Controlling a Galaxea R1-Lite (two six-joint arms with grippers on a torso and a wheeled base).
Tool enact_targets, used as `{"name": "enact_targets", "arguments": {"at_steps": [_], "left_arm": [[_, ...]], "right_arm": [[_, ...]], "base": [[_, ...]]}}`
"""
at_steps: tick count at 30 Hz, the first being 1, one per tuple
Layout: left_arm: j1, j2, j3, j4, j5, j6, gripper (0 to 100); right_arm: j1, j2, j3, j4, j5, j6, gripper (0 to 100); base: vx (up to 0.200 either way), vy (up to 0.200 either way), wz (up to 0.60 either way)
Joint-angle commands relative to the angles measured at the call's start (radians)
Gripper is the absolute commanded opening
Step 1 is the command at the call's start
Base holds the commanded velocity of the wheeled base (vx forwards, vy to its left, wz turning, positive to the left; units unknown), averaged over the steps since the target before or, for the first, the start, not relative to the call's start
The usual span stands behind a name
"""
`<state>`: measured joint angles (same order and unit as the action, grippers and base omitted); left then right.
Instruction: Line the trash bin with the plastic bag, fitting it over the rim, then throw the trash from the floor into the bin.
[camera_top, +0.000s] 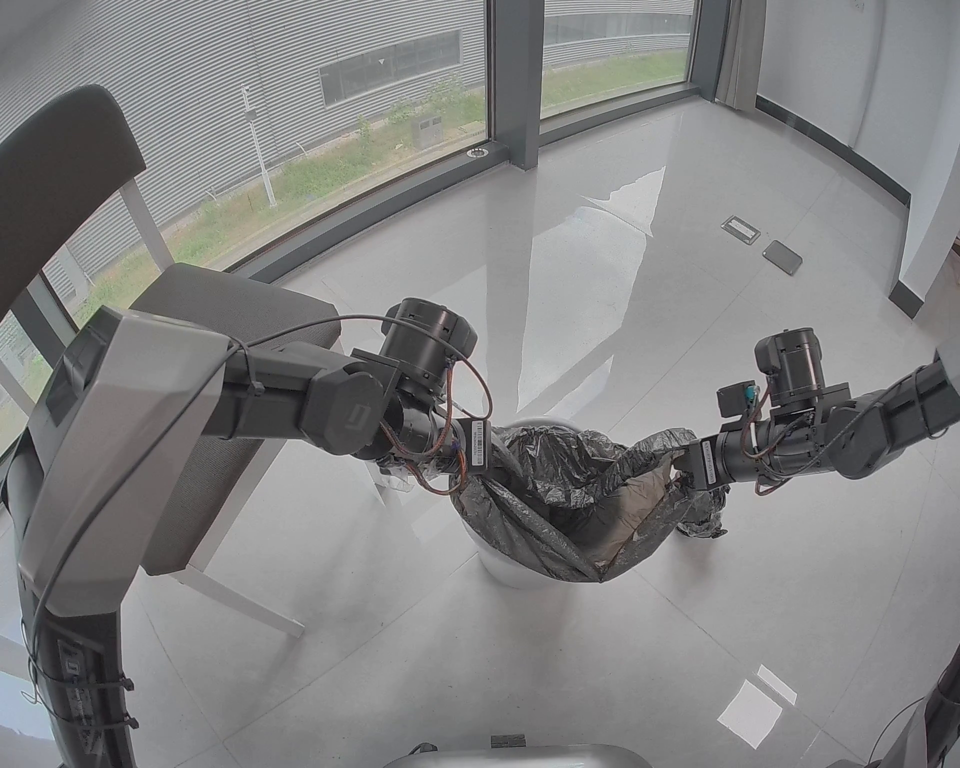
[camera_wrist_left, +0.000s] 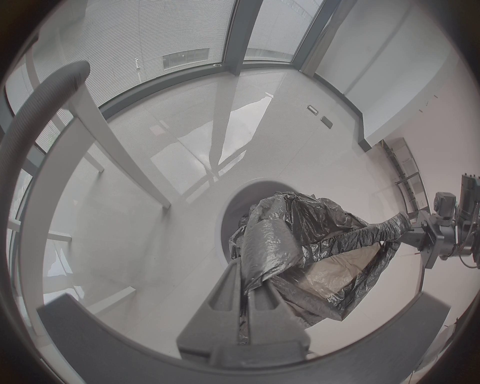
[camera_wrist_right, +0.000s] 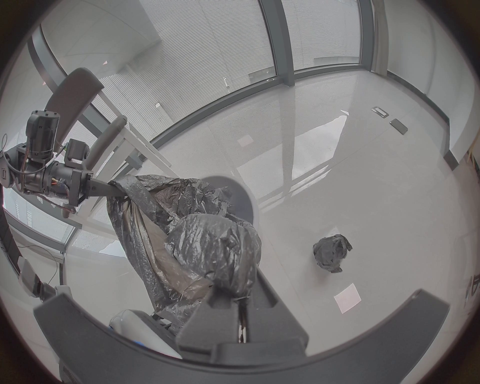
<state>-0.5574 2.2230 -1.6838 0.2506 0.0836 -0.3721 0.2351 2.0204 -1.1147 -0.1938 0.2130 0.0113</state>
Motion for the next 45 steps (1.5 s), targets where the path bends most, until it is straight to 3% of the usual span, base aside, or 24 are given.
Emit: {"name": "enact_targets", "arguments": {"at_steps": [1,8,19,32,33,45], "left_arm": [[0.034,0.067,-0.057,-0.001,-0.002,-0.001,0],[0.042,0.159,-0.224,0.075,-0.001,-0.037,0],[-0.004,0.090,-0.209,0.220,0.001,-0.128,0],[-0.010,0.147,-0.249,0.226,0.013,-0.195,0],[-0.006,0.147,-0.258,0.229,0.013,-0.197,0],[0.017,0.167,-0.272,0.237,0.025,-0.212,0]], "right_arm": [[-0.005,0.121,-0.085,0.001,0.006,-0.001,0],[-0.022,0.189,-0.162,0.007,0.006,-0.001,0],[-0.037,0.147,-0.128,0.068,0.006,-0.010,0],[-0.045,0.218,-0.163,0.065,0.006,-0.053,0],[-0.051,0.219,-0.172,0.065,0.006,-0.053,100],[-0.109,0.210,-0.195,0.063,0.006,-0.088,100]], "base": [[0.000,0.000,0.00],[0.000,0.000,0.00],[0.000,0.000,0.00],[0.000,0.000,0.00],[0.000,0.000,0.00],[0.000,0.000,0.00]]}}
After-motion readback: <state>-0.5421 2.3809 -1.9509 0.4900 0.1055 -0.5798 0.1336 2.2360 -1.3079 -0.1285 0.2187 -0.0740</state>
